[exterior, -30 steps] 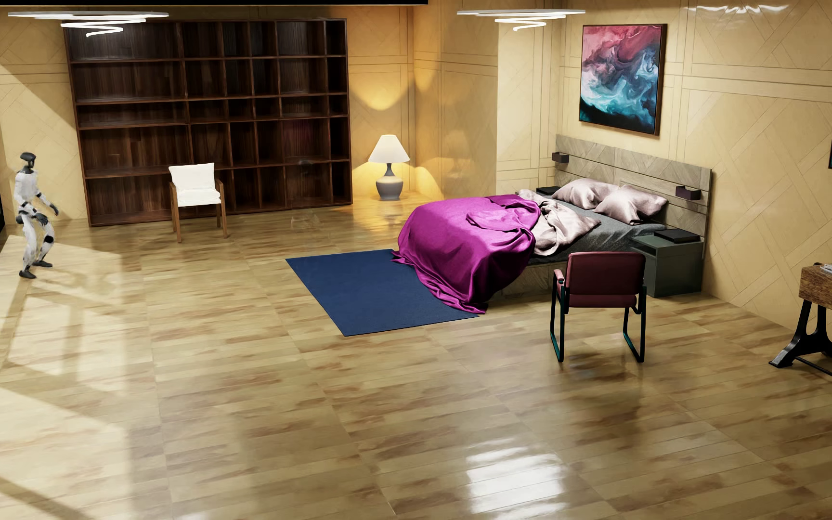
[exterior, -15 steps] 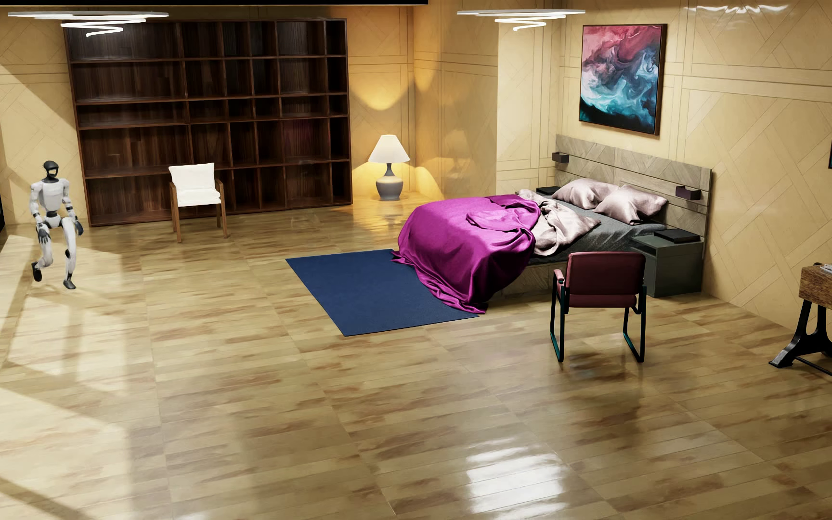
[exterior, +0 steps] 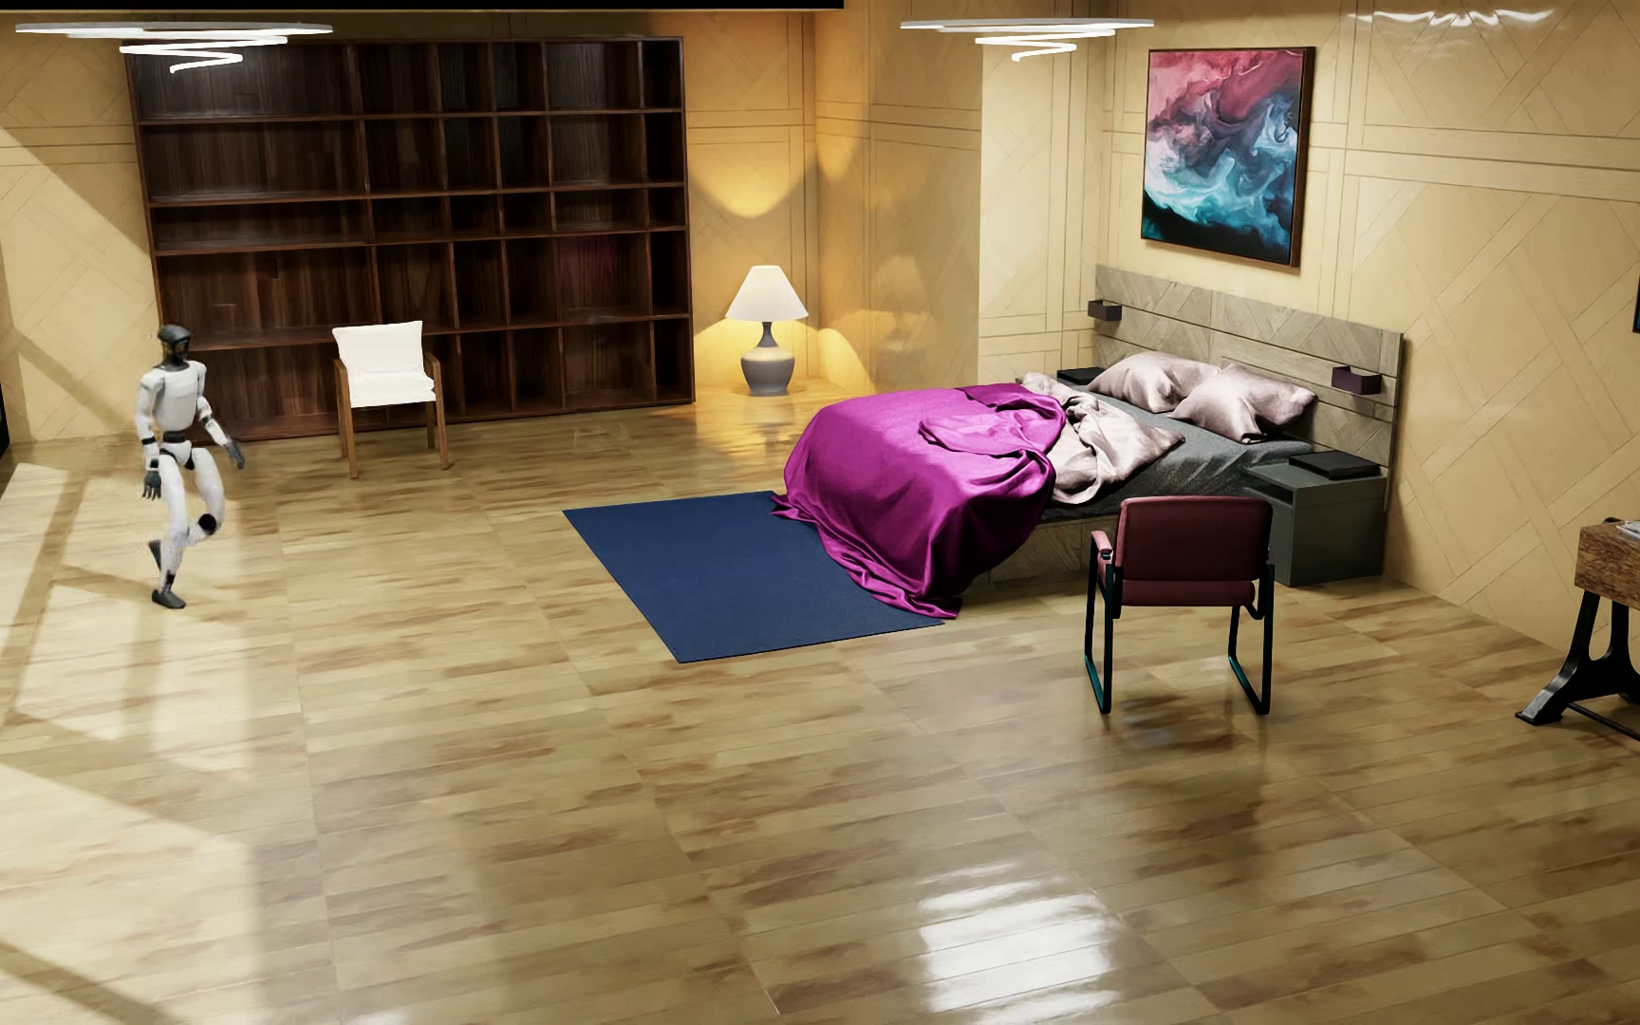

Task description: Go to the bed

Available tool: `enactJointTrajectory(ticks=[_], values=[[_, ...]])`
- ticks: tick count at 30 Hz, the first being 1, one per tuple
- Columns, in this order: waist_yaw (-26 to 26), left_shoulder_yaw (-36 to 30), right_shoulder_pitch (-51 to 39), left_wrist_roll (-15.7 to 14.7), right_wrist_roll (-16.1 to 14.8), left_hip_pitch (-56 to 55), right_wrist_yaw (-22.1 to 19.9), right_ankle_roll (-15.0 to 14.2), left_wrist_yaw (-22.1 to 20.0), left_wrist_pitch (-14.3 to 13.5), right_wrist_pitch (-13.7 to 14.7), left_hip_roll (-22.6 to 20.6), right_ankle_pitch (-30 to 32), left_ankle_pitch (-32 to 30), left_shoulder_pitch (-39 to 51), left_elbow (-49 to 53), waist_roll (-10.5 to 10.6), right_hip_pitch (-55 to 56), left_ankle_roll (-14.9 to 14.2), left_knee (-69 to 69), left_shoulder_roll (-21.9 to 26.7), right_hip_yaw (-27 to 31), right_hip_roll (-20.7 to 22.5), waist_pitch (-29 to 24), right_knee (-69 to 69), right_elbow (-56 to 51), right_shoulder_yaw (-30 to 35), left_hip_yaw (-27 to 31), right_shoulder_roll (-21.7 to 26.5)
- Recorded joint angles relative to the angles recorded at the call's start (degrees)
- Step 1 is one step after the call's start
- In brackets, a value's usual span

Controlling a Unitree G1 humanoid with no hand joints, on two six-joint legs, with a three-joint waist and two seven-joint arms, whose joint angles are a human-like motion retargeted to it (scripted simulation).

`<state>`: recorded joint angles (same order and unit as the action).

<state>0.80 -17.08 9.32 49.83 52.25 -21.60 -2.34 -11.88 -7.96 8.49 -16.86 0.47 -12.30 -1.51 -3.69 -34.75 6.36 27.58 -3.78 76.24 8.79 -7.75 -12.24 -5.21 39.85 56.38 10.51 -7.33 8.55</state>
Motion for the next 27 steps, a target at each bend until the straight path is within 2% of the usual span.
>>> enactJointTrajectory(ticks=[1, 3, 4, 5, 6, 7, 8, 9, 10, 11, 12, 13, 14, 15, 16, 18, 19, 20, 21, 22, 23, 24, 25, 26, 27], values=[[0.6, -2.7, -3.0, 2.3, -1.3, -6.9, -2.6, -0.2, 4.6, 0.9, 3.4, 0.8, -1.2, 2.9, -0.5, -7.0, 0.6, -6.3, 0.8, -2.3, -0.3, -3.7, -0.1, 0.3, -3.4, -3.7, -1.1, -2.8, -0.5], [1.9, -6.1, -8.1, 4.1, -8.8, -17.5, -9.8, -0.8, 15.5, -0.7, 10.9, 2.3, -1.9, 7.0, -2.0, -19.1, 1.2, -18.9, 2.4, -15.2, 1.1, -10.6, 2.0, 1.1, -11.2, -11.8, -6.0, -5.3, -1.2], [2.6, -6.3, -11.2, 4.5, -12.7, -21.6, -13.0, -1.3, 19.8, -2.3, 12.8, 3.1, -1.9, 7.7, -3.2, -22.6, 1.3, -24.6, 3.6, -24.4, 2.6, -12.8, 3.9, 1.5, -15.3, -15.8, -7.8, -5.1, -1.3], [3.4, -4.9, -14.5, 4.4, -16.3, -24.8, -16.1, -1.9, 21.4, -3.1, 13.4, 3.3, -1.4, 7.5, -4.8, -24.1, 1.1, -29.9, 5.1, -34.8, 3.9, -14.1, 6.0, 1.9, -19.4, -20.2, -8.9, -3.8, -1.4], [4.2, -1.3, -17.1, 2.9, -19.8, -27.1, -18.7, -2.2, 19.4, -2.0, 13.9, 3.5, -0.3, 7.4, -6.8, -24.8, 0.8, -34.8, 6.3, -44.3, 4.4, -14.4, 8.0, 2.2, -22.8, -25.2, -9.3, -2.5, -1.5], [5.0, 4.5, -18.2, 0.0, -22.6, -28.2, -20.0, -2.3, 14.3, 1.1, 15.0, 3.9, 1.7, 7.3, -8.9, -25.7, 0.2, -39.1, 7.1, -50.2, 3.8, -13.7, 9.3, 2.5, -24.6, -30.3, -9.4, -2.2, -1.7], [5.8, 11.3, -17.7, -3.4, -23.8, -27.9, -19.5, -2.3, 7.3, 6.1, 16.4, 4.4, 5.4, 8.0, -10.8, -26.7, -0.6, -42.3, 7.7, -51.0, 2.0, -12.0, 9.6, 2.8, -23.6, -35.0, -9.1, -3.0, -1.8], [6.4, 17.4, -16.0, -6.1, -22.6, -26.7, -17.7, -2.1, 0.7, 11.3, 17.0, 4.7, 11.6, 6.7, -12.3, -27.2, -1.7, -43.7, 10.4, -47.6, -0.7, -9.4, 8.3, 3.0, -18.9, -38.7, -8.3, -4.9, -1.4], [6.7, 21.8, -13.6, -7.8, -18.6, -25.2, -15.5, -1.1, -2.9, 14.2, 16.4, 3.8, 19.6, 2.5, -13.2, -26.7, -3.2, -42.5, 14.0, -42.9, -3.9, -6.1, 5.8, 3.0, -10.0, -41.1, -7.1, -6.0, -0.3], [6.6, 23.8, -11.3, -8.6, -13.1, -23.5, -13.4, 0.9, -2.3, 13.9, 15.0, 1.9, 26.9, 2.1, -13.0, -25.9, -5.1, -38.2, 15.4, -38.3, -6.7, -3.0, 2.8, 2.7, 2.9, -42.0, -5.7, -6.5, 1.2], [6.0, 23.1, -9.2, -7.4, -8.2, -21.4, -11.5, 3.1, 0.3, 12.0, 13.2, -0.7, 29.2, 5.1, -11.2, -25.3, -7.0, -30.7, 16.1, -34.9, -8.3, 1.0, 1.0, 2.0, 16.6, -41.0, -4.1, -7.5, 2.3], [5.3, 20.4, -7.8, -3.7, -5.6, -18.4, -9.0, 2.8, 1.0, 10.8, 11.4, -3.9, 25.1, 8.6, -7.9, -24.5, -8.6, -21.3, 15.8, -33.7, -8.7, 6.7, 2.3, 1.4, 28.0, -37.6, -2.2, -7.8, 2.8], [5.0, 17.5, -6.8, 0.9, -5.1, -14.4, -5.1, 2.6, -1.7, 10.8, 9.9, -7.1, 20.0, 11.3, -4.1, -22.5, -9.8, -11.8, 15.5, -34.7, -8.9, 10.7, 3.7, 0.9, 34.8, -31.7, -0.2, -7.3, 3.1], [4.8, 16.4, -6.1, 3.6, -5.1, -9.8, 0.0, 4.0, -5.5, 10.2, 8.8, -10.0, 15.6, 13.3, -0.3, -19.1, -10.4, -3.3, 15.3, -37.1, -9.6, 12.5, 3.9, 0.7, 36.5, -24.2, 2.0, -5.8, 3.6], [4.5, 16.8, -5.2, 2.9, -4.1, -4.7, 5.5, 5.7, -6.9, 7.3, 8.0, -12.3, 11.4, 14.8, 3.1, -14.8, -10.6, 3.7, 15.4, -40.2, -10.8, 11.9, 3.1, 0.6, 33.2, -16.6, 4.2, -3.1, 4.3], [3.4, 14.8, -2.3, -1.1, -0.1, 5.7, 13.5, 8.7, -1.9, -1.8, 6.7, -14.7, 7.0, 16.9, 9.7, -6.4, -10.1, 12.3, 15.5, -46.7, -11.5, 7.4, 2.1, 0.6, 15.7, -6.1, 7.1, 3.5, 4.7], [2.6, 11.5, -0.2, -0.9, 1.0, 11.1, 14.6, 7.6, 0.1, -5.4, 6.5, -15.0, 6.3, 17.6, 13.1, -1.8, -9.7, 14.1, 15.4, -49.9, -10.3, 5.9, 3.0, 0.7, 3.3, -4.1, 6.8, 7.2, 4.2], [1.7, 7.8, 2.3, 0.6, 0.9, 16.5, 13.3, 5.7, -0.1, -8.3, 6.7, -14.7, 6.3, 17.8, 16.3, 2.8, -9.5, 14.6, 15.2, -53.0, -8.5, 5.4, 4.4, 0.8, -10.0, -4.0, 5.1, 11.0, 3.1], [0.7, 4.8, 5.1, 2.1, -0.2, 21.8, 10.3, 2.6, -1.9, -10.7, 7.1, -14.0, 6.5, 17.7, 18.9, 7.0, -9.3, 14.4, 14.9, -55.1, -6.7, 5.5, 5.7, 0.7, -21.6, -4.9, 2.4, 14.1, 1.8], [-0.3, 2.7, 7.7, 2.3, -1.7, 26.6, 6.4, -0.1, -3.9, -12.5, 7.5, -13.1, 6.2, 16.9, 20.7, 10.0, -9.1, 14.1, 14.5, -55.6, -5.5, 4.1, 6.1, 0.6, -27.5, -6.1, -0.4, 15.9, 0.5], [-1.3, 1.5, 10.0, 0.8, -2.6, 30.7, 2.7, -0.4, -5.5, -13.5, 7.5, -12.1, 5.5, 14.9, 21.1, 11.5, -8.8, 14.3, 13.8, -53.9, -4.6, 2.6, 6.2, 0.5, -25.7, -7.0, -2.9, 16.9, -0.8], [-2.5, 0.9, 11.6, -1.8, -3.1, 33.5, -0.1, 2.5, -6.1, -13.3, 7.0, -10.8, 6.5, 10.7, 20.1, 11.8, -8.0, 14.7, 12.1, -50.3, -3.7, 2.7, 7.1, 0.5, -18.5, -7.3, -4.7, 17.8, -2.3], [-3.5, 0.1, 12.4, -4.1, -3.5, 34.2, -1.3, 6.1, -5.8, -12.0, 6.4, -9.5, 10.7, 3.6, 18.2, 11.3, -7.0, 14.7, 6.2, -43.8, -2.4, 2.0, 8.0, 0.5, -10.7, -7.0, -6.2, 19.1, -4.0], [-4.3, -0.9, 12.0, -5.3, -3.7, 32.0, -0.8, 7.8, -4.7, -9.7, 5.9, -8.6, 11.7, -5.0, 15.9, 9.9, -5.7, 14.0, -4.1, -33.6, -0.9, 0.2, 8.3, 0.3, -3.9, -6.1, -7.3, 20.4, -5.6], [-5.0, -2.2, 10.4, -5.4, -3.3, 26.3, 1.0, 10.2, -3.3, -6.7, 5.7, -7.7, 7.8, -11.7, 13.8, 7.0, -4.4, 12.4, -10.0, -21.1, 0.2, -1.8, 8.8, 0.0, 0.6, -5.0, -7.9, 20.2, -6.6]])
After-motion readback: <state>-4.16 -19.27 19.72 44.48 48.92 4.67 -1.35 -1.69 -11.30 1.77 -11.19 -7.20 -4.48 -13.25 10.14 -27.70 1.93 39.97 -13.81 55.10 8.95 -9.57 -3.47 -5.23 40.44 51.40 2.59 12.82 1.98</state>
